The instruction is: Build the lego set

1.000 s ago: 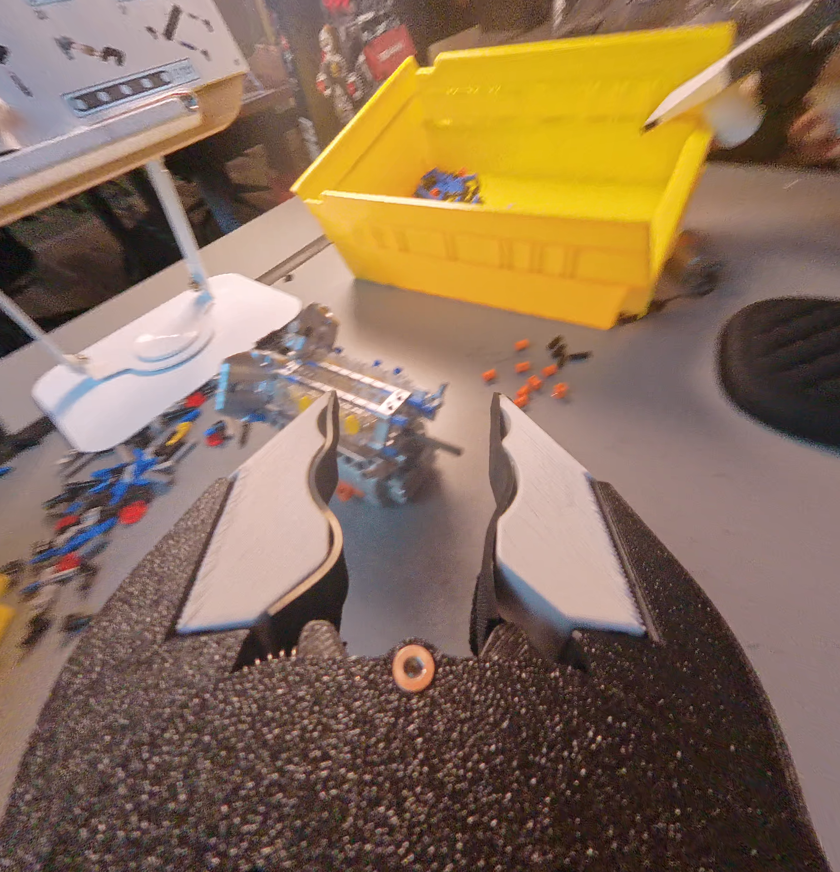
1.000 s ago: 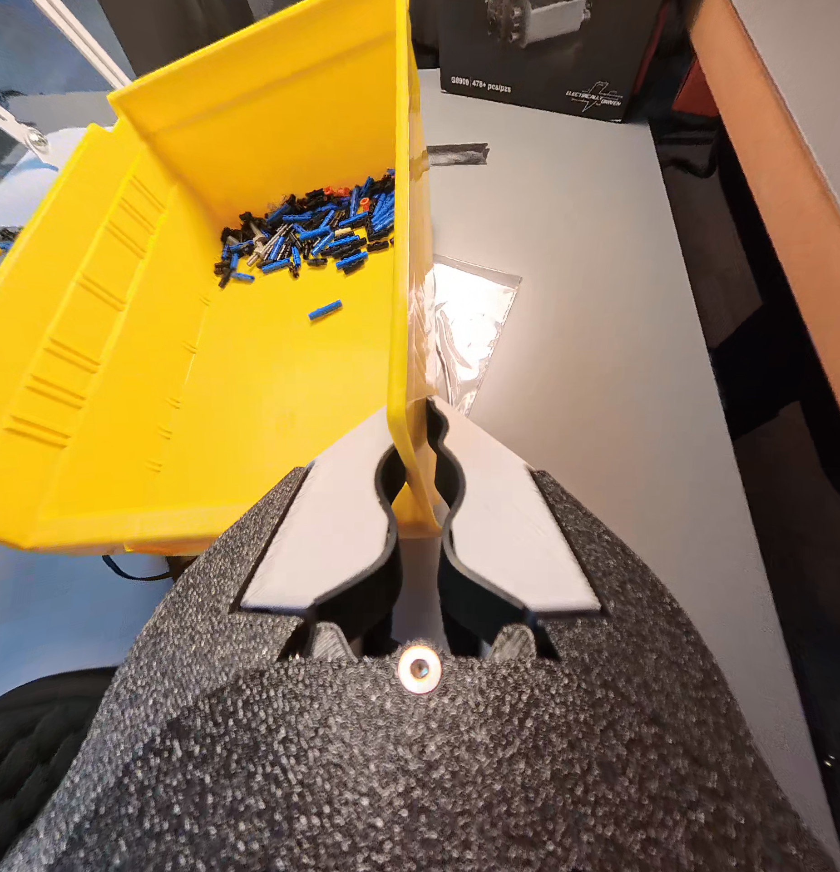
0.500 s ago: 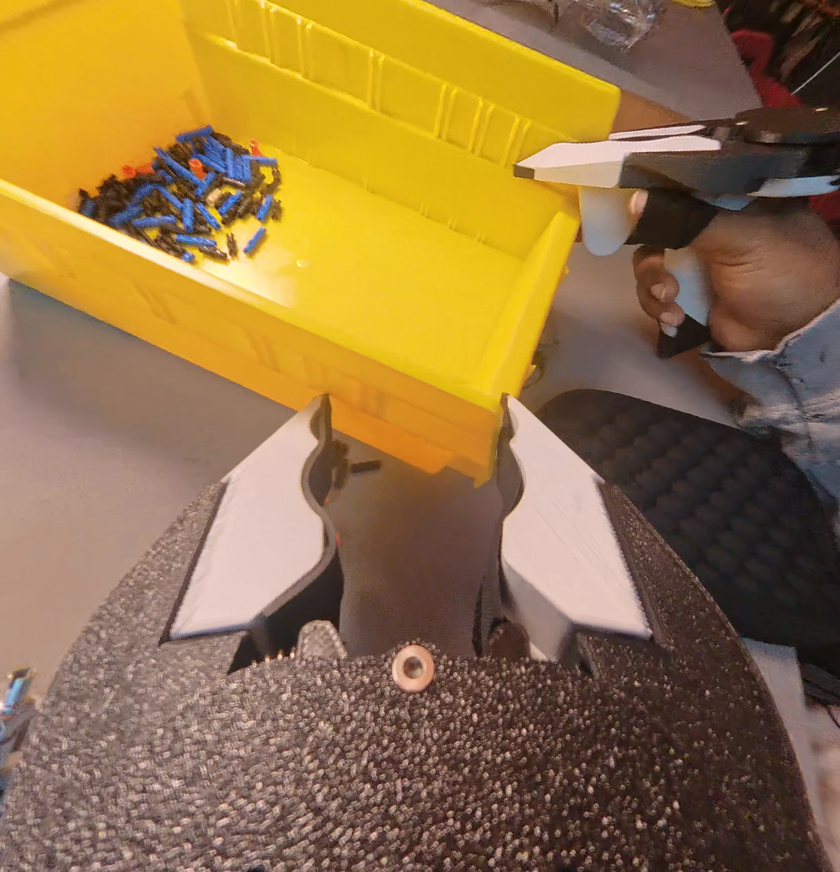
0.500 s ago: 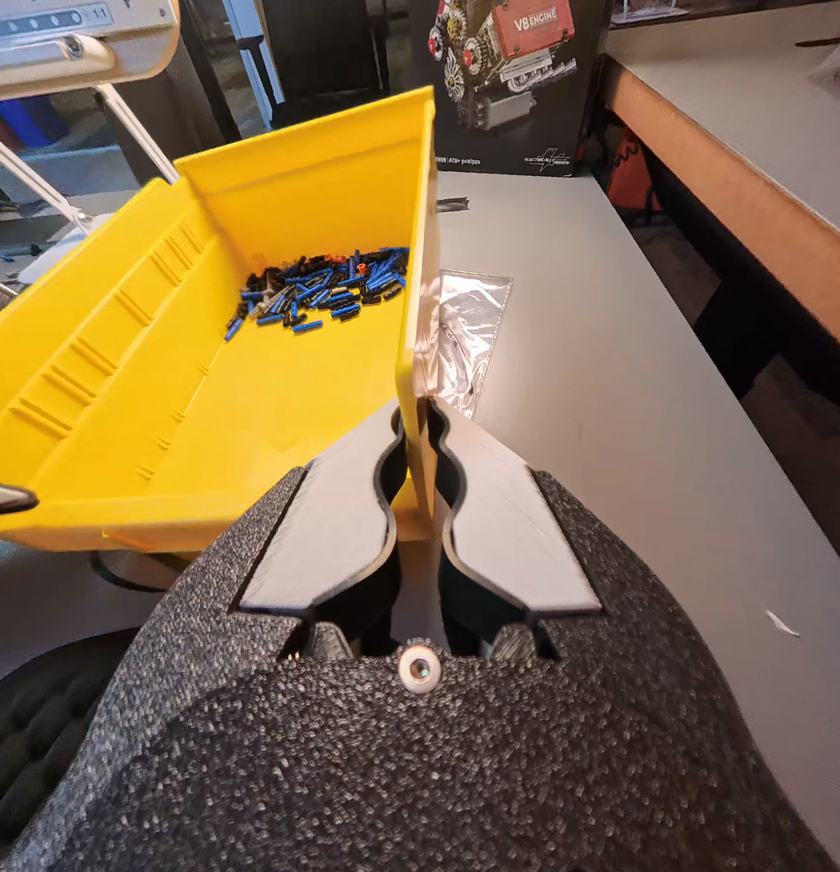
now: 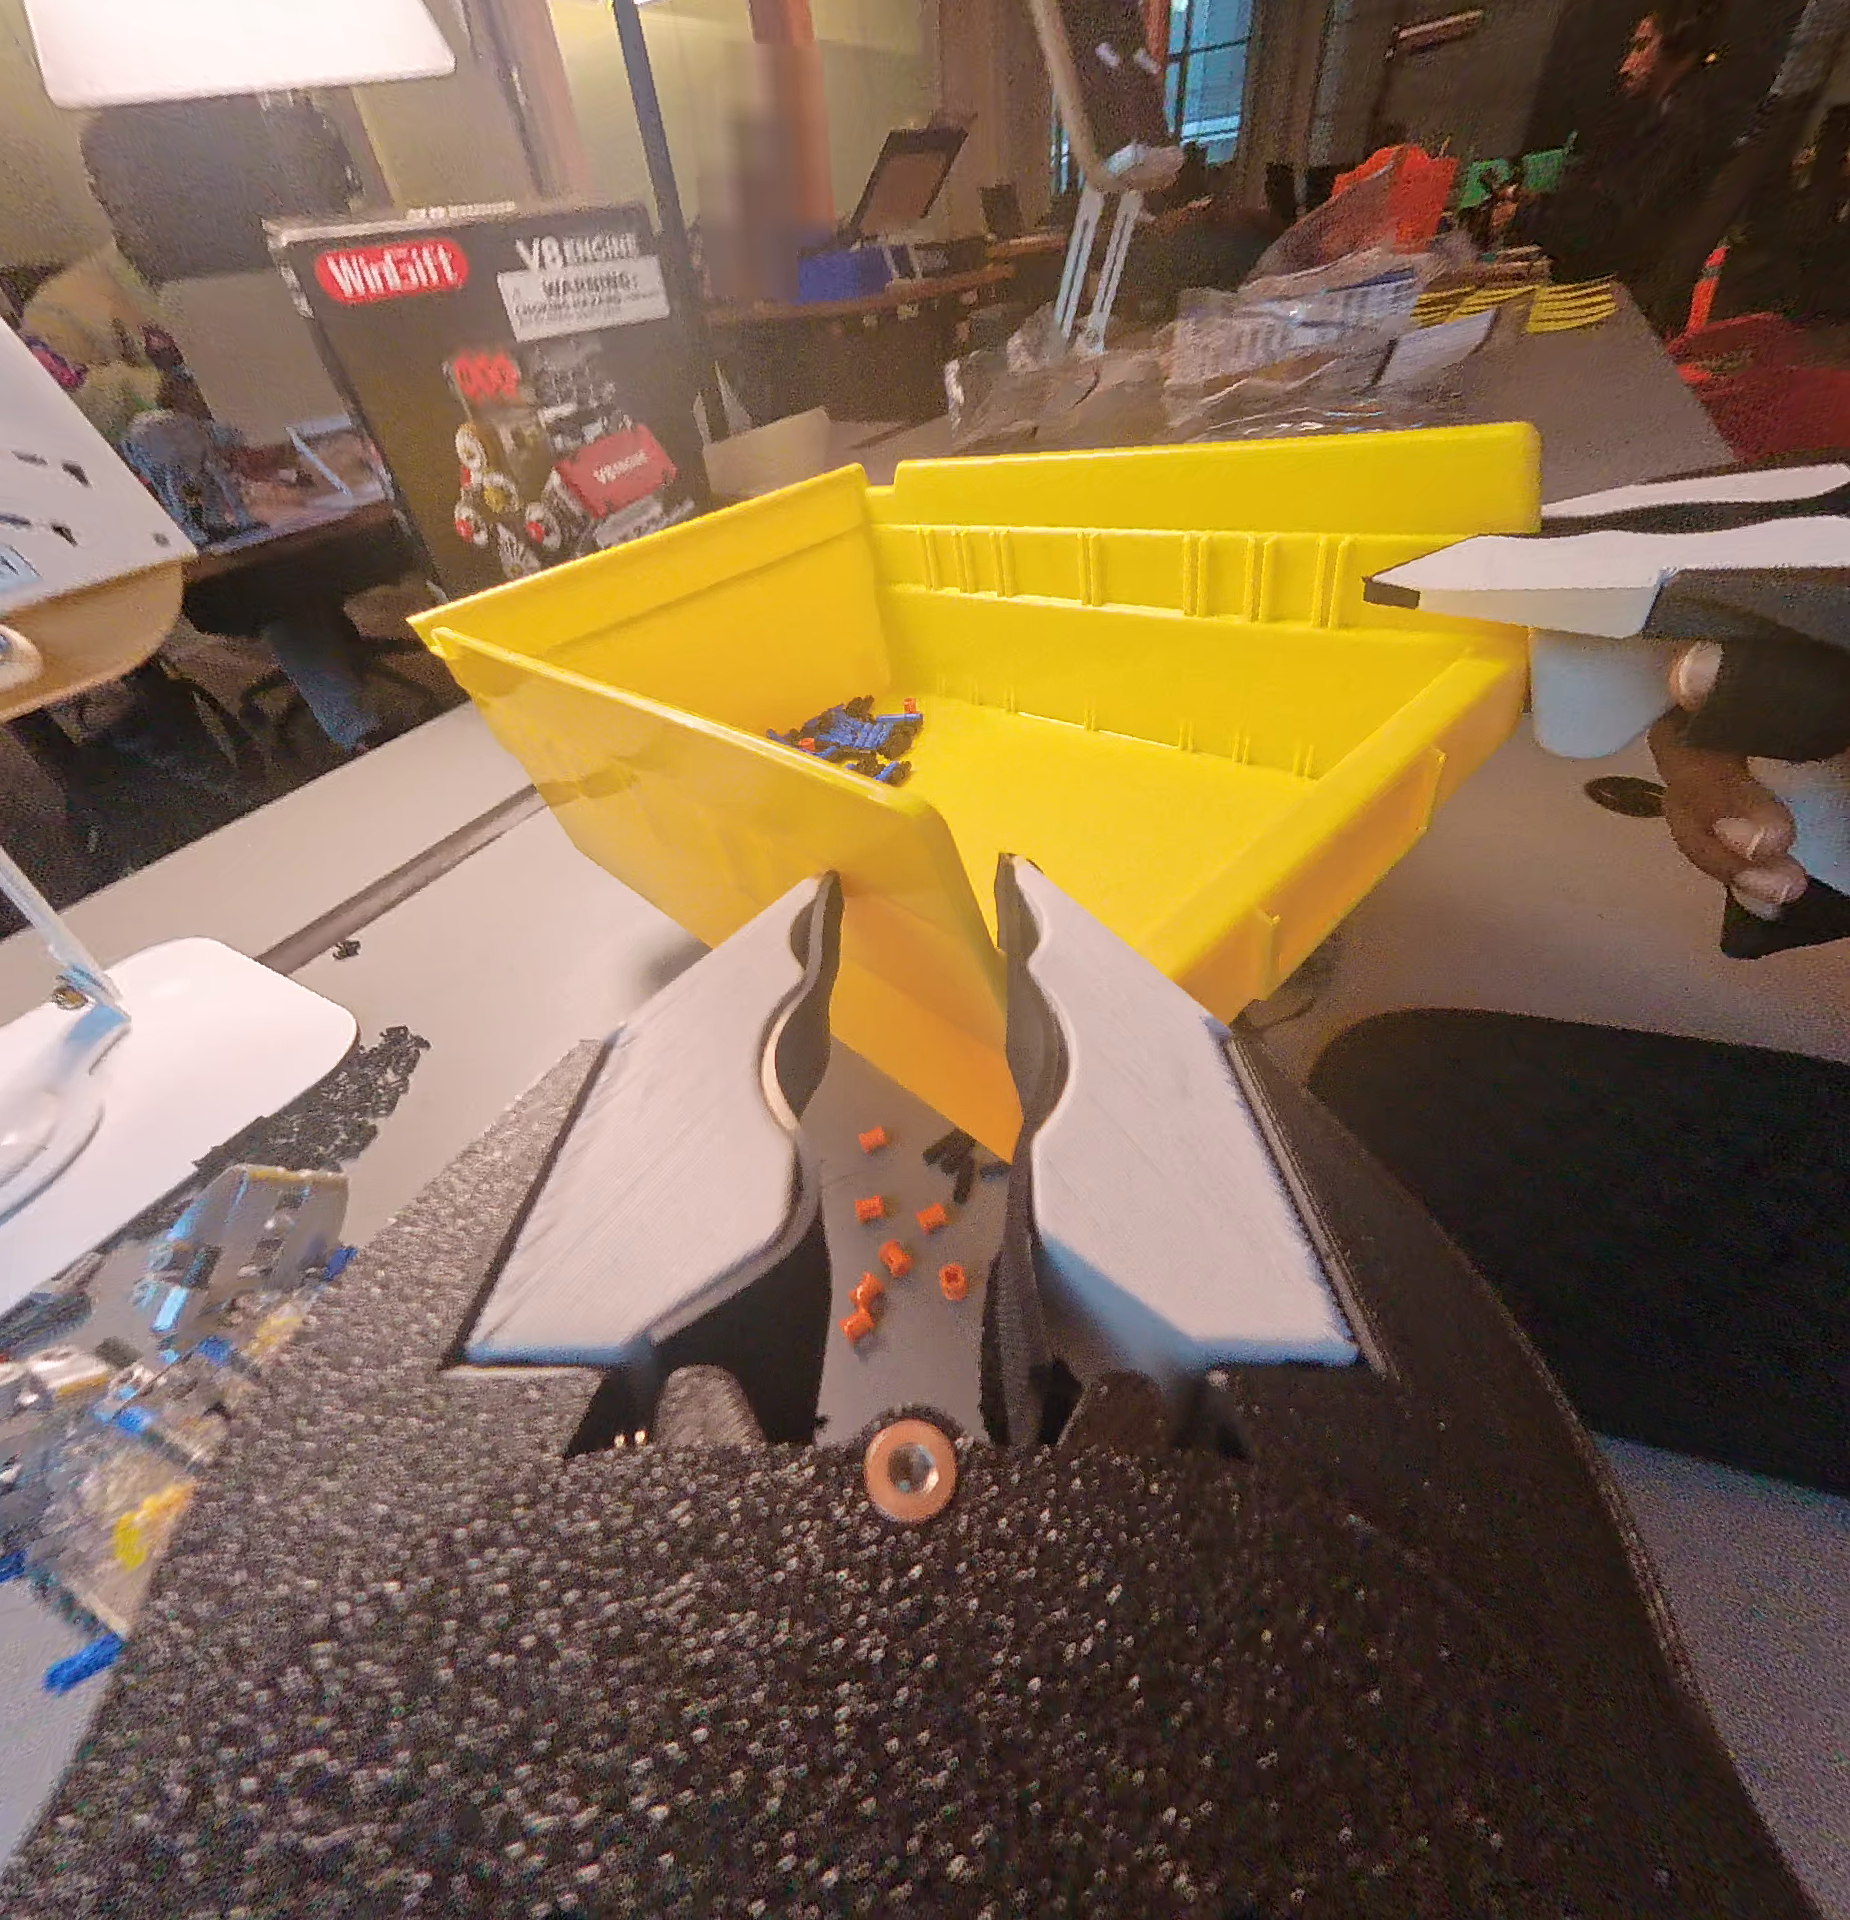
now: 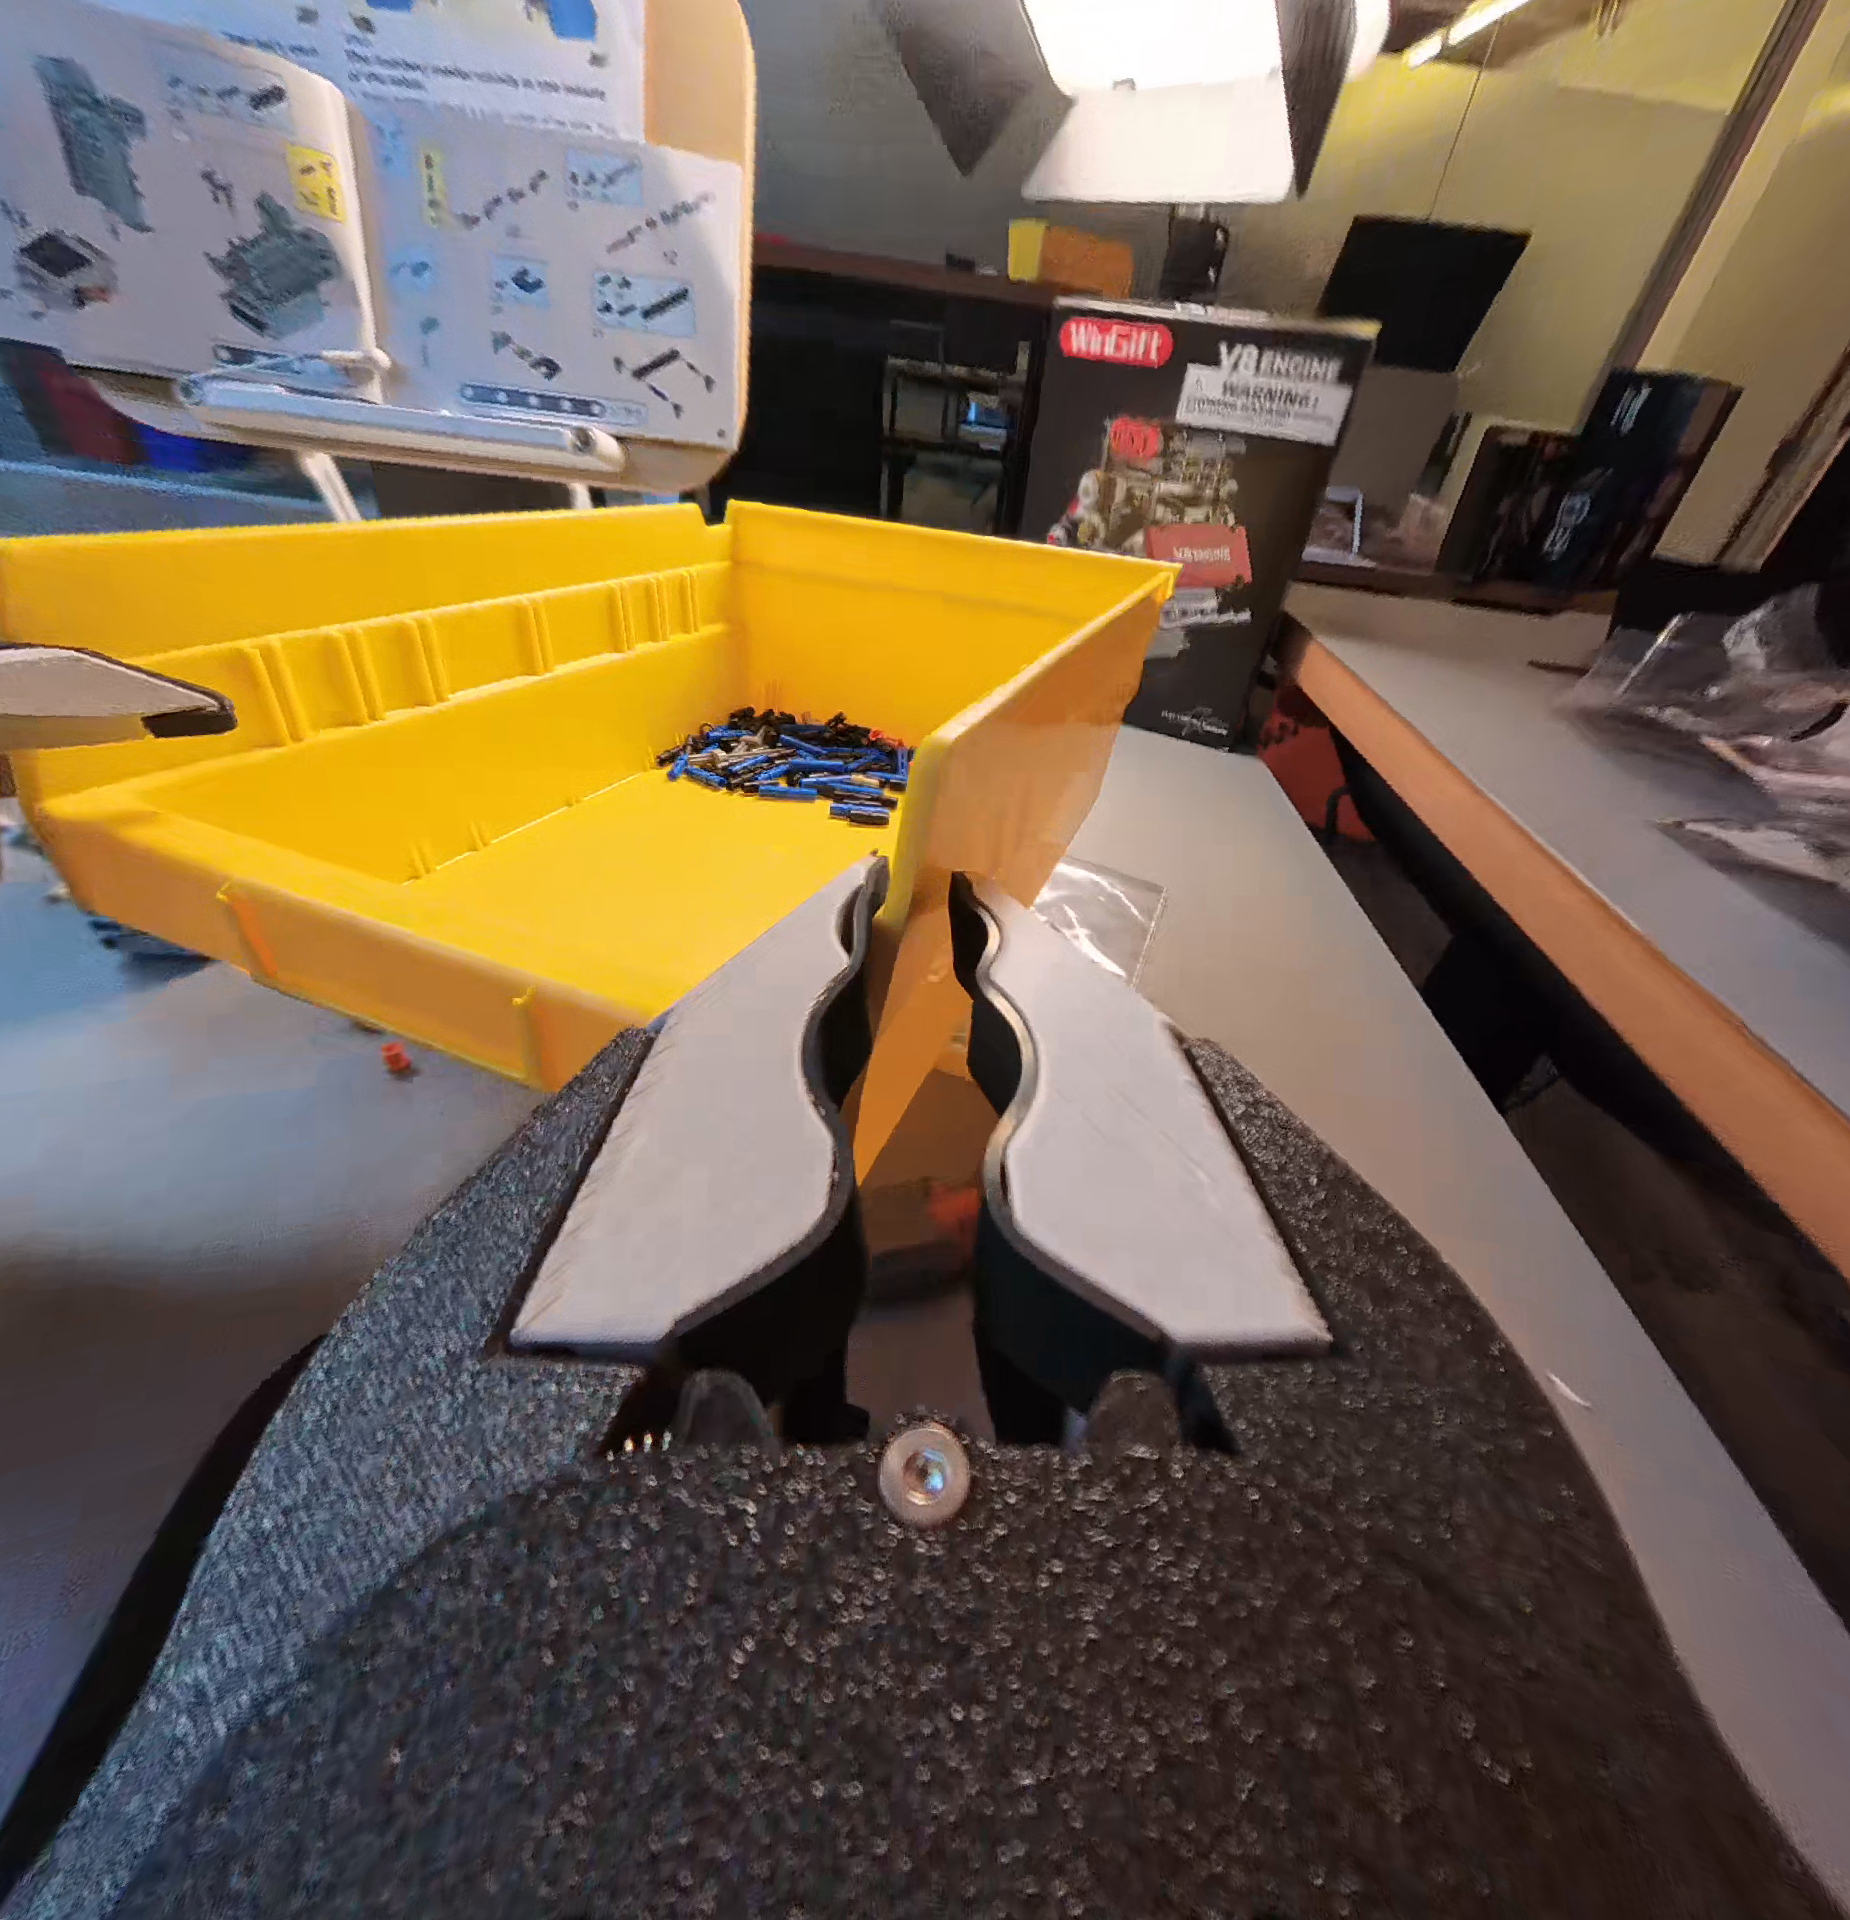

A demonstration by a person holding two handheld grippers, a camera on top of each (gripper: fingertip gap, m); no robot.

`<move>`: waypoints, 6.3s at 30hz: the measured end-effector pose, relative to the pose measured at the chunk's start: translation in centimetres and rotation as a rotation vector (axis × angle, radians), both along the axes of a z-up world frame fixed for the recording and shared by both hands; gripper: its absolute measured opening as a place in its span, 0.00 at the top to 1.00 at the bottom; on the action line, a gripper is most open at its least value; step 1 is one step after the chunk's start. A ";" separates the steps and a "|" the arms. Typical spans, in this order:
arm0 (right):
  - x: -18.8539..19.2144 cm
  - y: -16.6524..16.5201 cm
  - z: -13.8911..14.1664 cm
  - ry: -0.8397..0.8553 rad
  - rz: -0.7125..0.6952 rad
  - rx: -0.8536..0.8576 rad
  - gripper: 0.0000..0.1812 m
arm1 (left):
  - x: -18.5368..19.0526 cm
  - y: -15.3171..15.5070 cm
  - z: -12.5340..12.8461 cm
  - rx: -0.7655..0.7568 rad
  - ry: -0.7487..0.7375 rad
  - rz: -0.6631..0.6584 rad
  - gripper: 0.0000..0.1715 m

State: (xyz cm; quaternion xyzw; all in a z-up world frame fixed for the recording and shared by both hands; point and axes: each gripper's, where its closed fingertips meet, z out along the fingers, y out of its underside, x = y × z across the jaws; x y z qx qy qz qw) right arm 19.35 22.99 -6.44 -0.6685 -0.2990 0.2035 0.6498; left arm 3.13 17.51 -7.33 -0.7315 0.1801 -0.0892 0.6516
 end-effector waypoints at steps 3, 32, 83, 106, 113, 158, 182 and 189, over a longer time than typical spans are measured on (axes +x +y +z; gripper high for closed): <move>0.4 -5.2 0.4 -0.027 0.036 0.098 0.93 | 0.4 -4.8 0.9 0.079 0.070 -0.023 0.84; 4.0 -11.8 -4.4 -0.051 0.132 0.248 0.89 | 4.0 -10.7 -2.3 0.183 0.252 -0.036 0.87; -9.4 0.4 -11.4 -1.455 0.871 -0.430 0.90 | -8.1 -6.6 -5.2 -0.162 -0.075 -0.041 0.73; -6.4 -3.0 -10.0 -1.466 1.132 -0.449 0.99 | -7.4 -6.9 -6.1 -0.186 -0.087 -0.086 0.74; -9.1 0.1 -10.9 -1.392 0.998 -0.444 0.93 | -7.1 -7.1 -5.8 -0.179 -0.077 -0.087 0.74; -13.1 4.6 -11.7 -1.323 0.747 -0.289 0.99 | -6.6 -7.0 -6.6 -0.208 -0.071 -0.104 0.74; -12.8 3.9 -12.6 -1.441 0.855 -0.261 0.98 | -5.8 -7.7 -6.7 -0.207 -0.043 -0.155 0.74; -13.2 3.3 -13.3 -1.505 1.005 -0.144 0.98 | -5.5 -7.9 -6.9 -0.208 -0.020 -0.166 0.74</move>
